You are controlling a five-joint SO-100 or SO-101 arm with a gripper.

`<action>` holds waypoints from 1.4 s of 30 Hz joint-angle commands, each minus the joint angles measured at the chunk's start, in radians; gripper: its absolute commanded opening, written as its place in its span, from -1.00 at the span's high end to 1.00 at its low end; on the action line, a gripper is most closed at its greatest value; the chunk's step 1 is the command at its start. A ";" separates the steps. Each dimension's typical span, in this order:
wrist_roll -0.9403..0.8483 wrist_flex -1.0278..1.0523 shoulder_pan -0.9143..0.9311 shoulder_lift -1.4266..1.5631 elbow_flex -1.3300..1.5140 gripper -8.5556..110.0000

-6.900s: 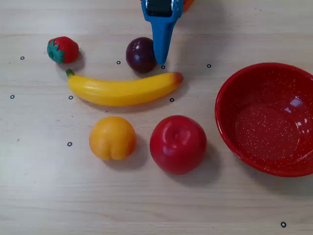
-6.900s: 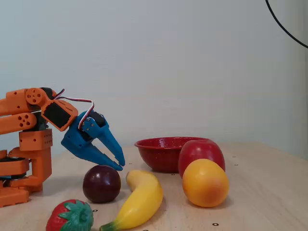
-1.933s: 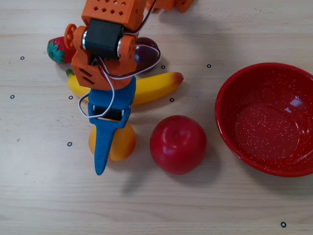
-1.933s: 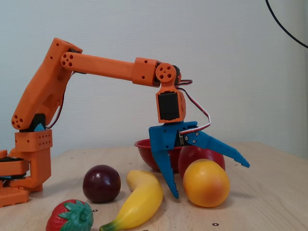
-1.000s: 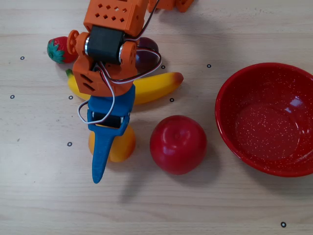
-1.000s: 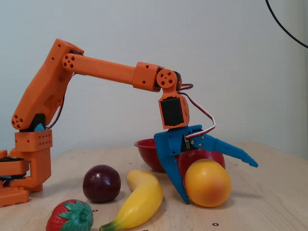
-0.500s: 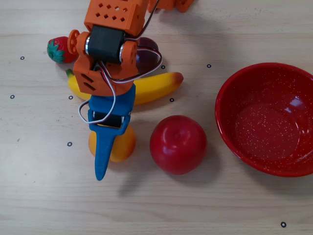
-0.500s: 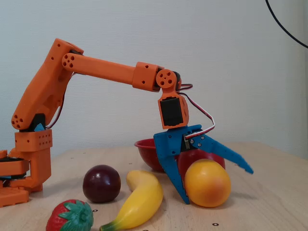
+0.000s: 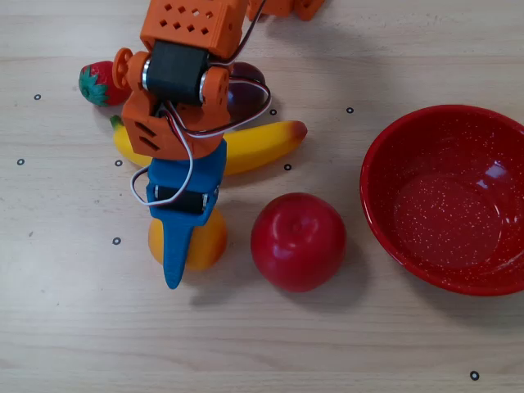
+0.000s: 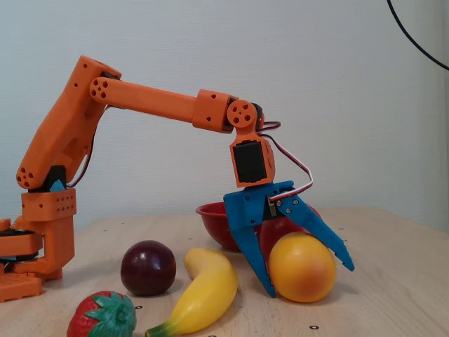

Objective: Put the peach in the red bowl.

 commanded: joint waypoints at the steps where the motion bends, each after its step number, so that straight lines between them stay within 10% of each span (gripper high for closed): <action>1: 0.029 -0.012 0.006 0.041 -0.014 0.31; 18: 0.046 -0.011 -0.003 0.057 0.002 0.85; 42: 0.037 0.210 -0.021 0.489 -0.052 0.85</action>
